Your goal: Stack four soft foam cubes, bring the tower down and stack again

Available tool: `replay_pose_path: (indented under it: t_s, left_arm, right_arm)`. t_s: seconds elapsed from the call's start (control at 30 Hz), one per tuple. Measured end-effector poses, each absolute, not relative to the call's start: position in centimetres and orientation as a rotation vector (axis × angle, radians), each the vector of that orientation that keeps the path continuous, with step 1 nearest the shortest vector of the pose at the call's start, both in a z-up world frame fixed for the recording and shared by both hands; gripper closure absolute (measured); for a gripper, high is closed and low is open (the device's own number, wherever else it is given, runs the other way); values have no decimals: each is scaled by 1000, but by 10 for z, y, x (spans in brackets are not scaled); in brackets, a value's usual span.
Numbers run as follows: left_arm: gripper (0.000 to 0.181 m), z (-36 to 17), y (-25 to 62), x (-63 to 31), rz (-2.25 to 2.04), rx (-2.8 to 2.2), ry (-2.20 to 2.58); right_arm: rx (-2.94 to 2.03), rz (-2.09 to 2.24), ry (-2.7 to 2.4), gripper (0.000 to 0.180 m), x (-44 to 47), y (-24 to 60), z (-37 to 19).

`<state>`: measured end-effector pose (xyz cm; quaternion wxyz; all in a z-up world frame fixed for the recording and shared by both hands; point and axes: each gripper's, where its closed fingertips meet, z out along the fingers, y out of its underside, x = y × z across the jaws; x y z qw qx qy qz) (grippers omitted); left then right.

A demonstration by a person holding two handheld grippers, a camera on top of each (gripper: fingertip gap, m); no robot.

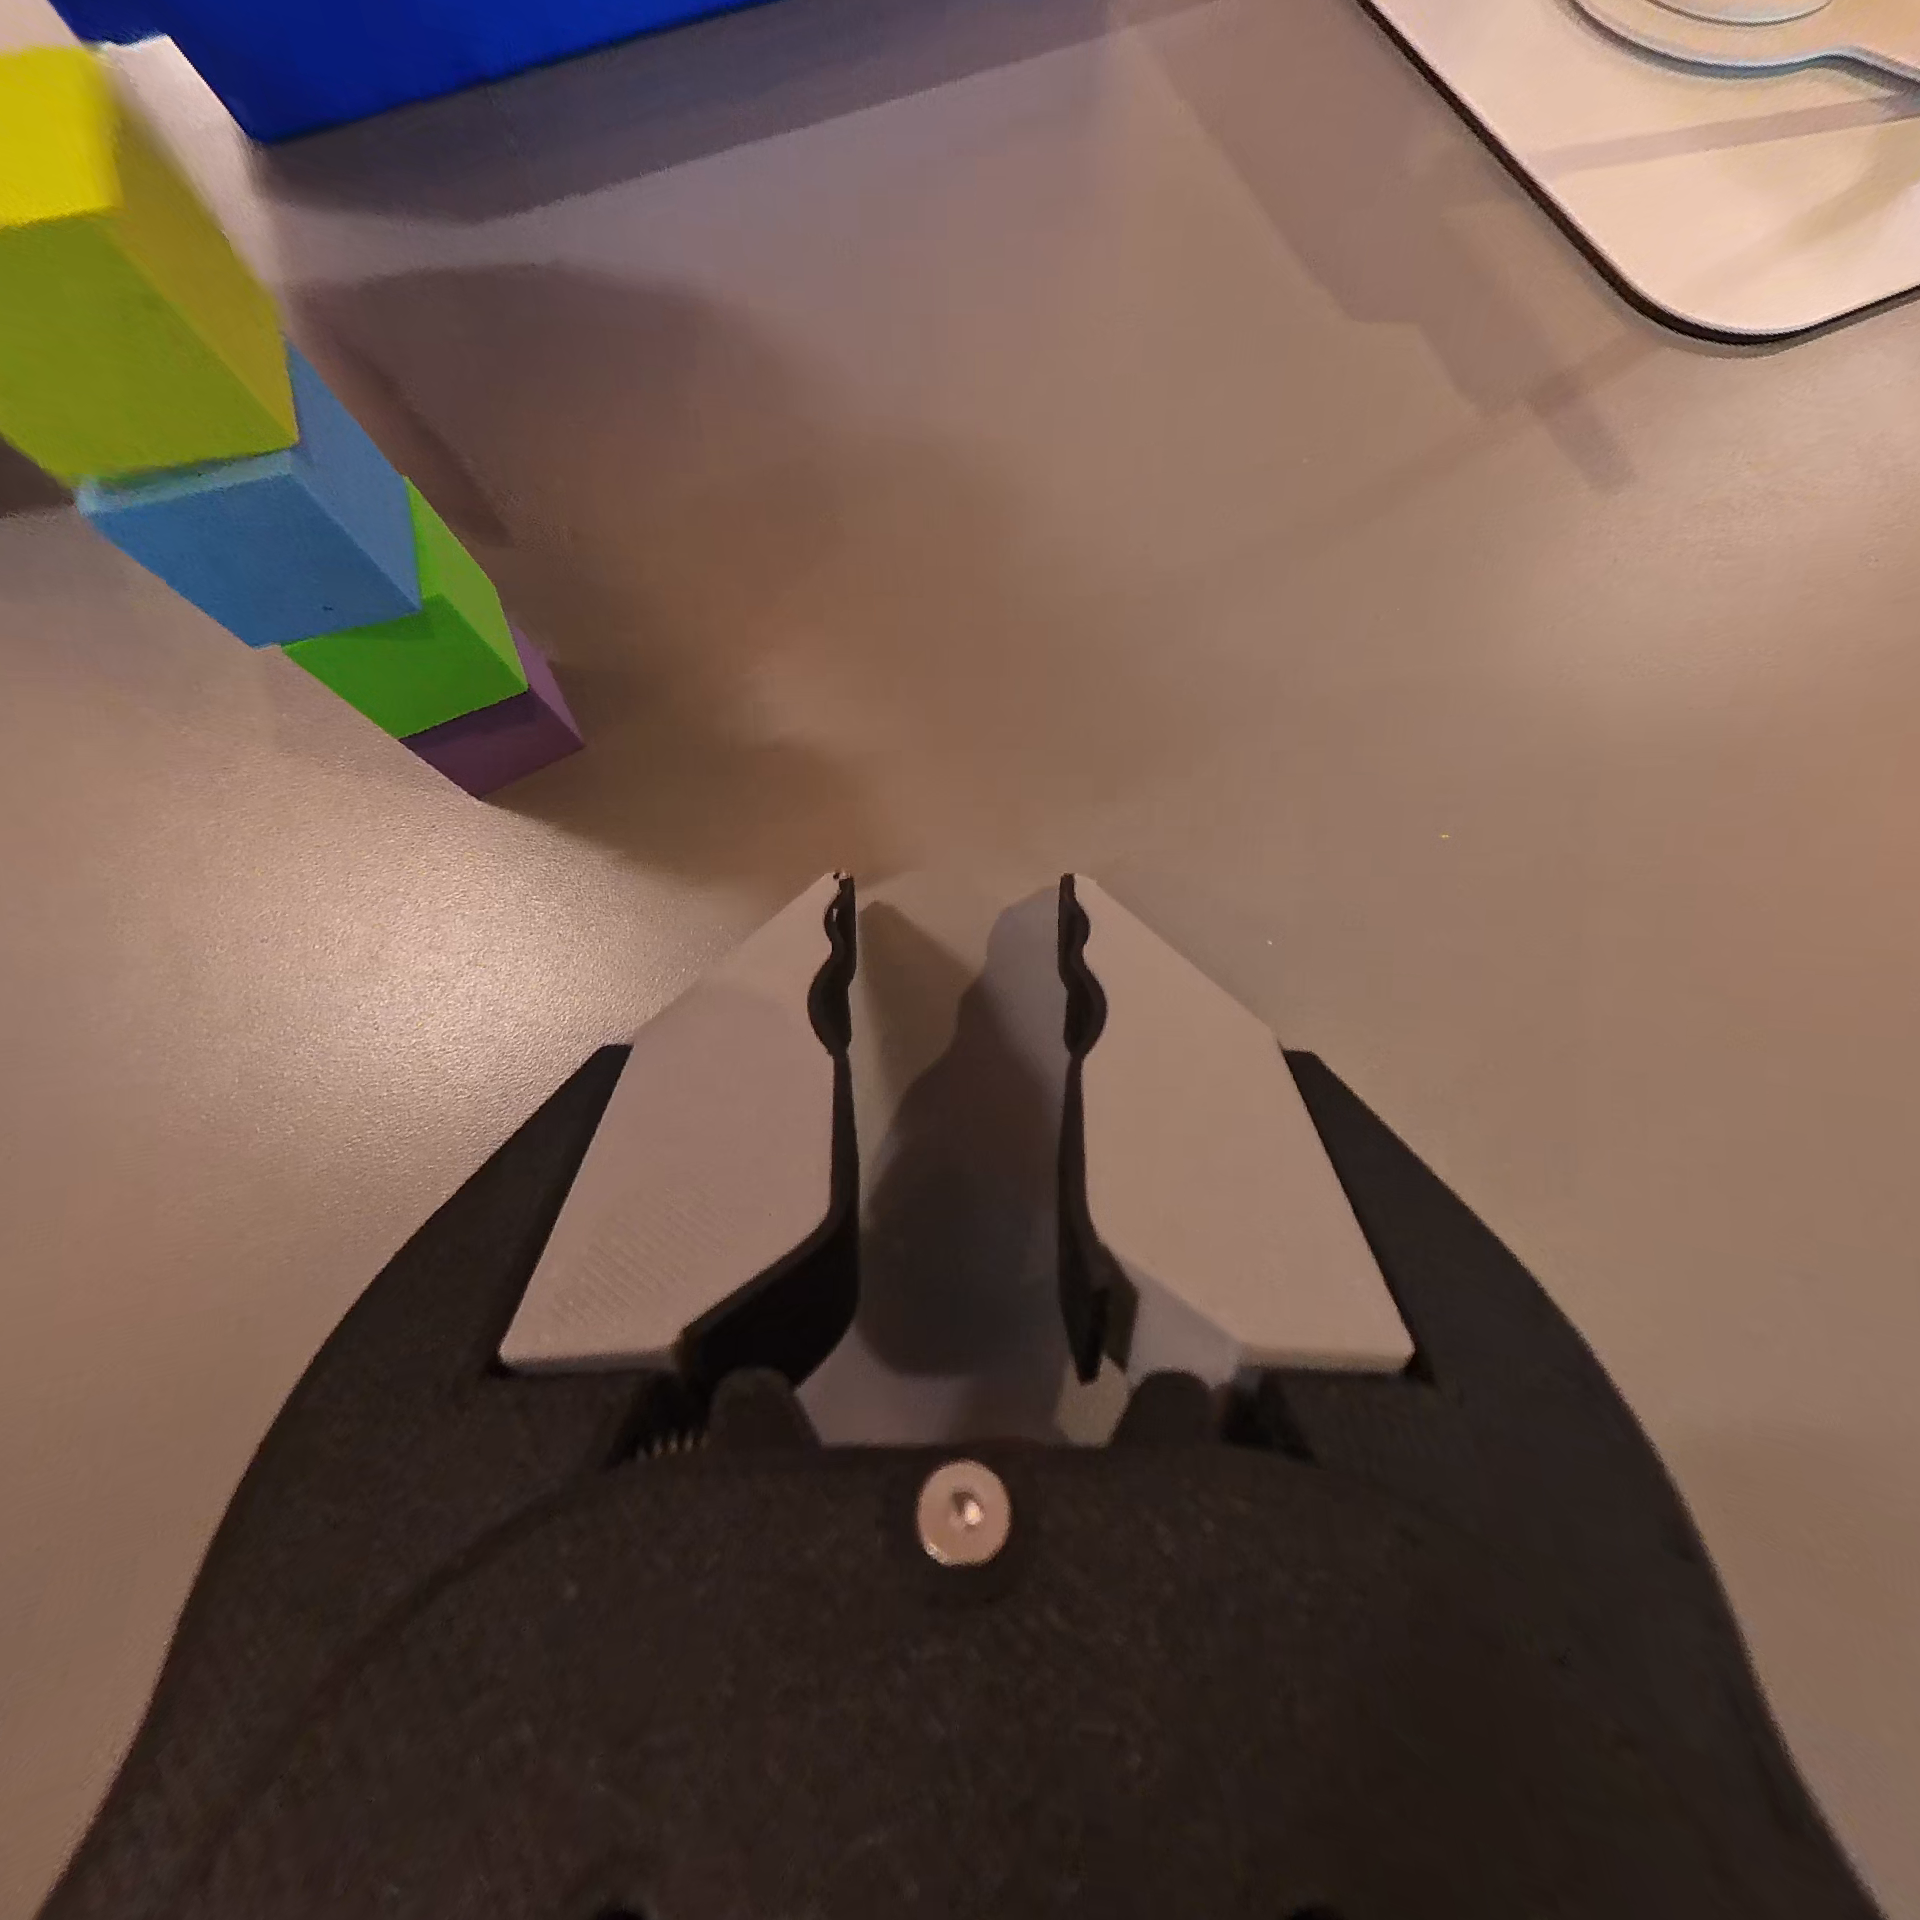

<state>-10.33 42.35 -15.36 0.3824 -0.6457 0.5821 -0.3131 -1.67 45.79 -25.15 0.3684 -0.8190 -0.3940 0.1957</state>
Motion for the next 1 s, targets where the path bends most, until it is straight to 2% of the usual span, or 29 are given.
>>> replay_pose_path:
  t_s: [0.17, 0.23, 0.33, 0.47, 0.67, 0.77, 1.0]
  left_arm:
    - [180, -100, 426, -116, -925, -1424, 1296]
    - [181, -85, 398, -116, -1039, -1266, 1376]
    - [181, -99, 363, -116, -1098, -1206, 1577]
    - [181, -161, 348, -111, -980, -1368, 1861]
    - [181, -237, 380, -95, -602, -1641, 1961]
    - [181, -238, 403, -85, -516, -1689, 1838]
    - [181, -199, 438, -83, -594, -1678, 1521]
  right_arm:
    - [-2104, 503, -1011, 143, -17, 458, -252]
    - [-2107, 502, -1013, 143, -17, 458, -252]
    - [-2107, 501, -1013, 143, -16, 458, -252]
    - [-2108, 501, -1016, 143, -16, 457, -253]
    - [-2110, 493, -1023, 143, -17, 457, -254]
    - [-2109, 488, -1026, 143, -17, 457, -254]
    - [-2117, 448, -1009, 145, -14, 461, -255]
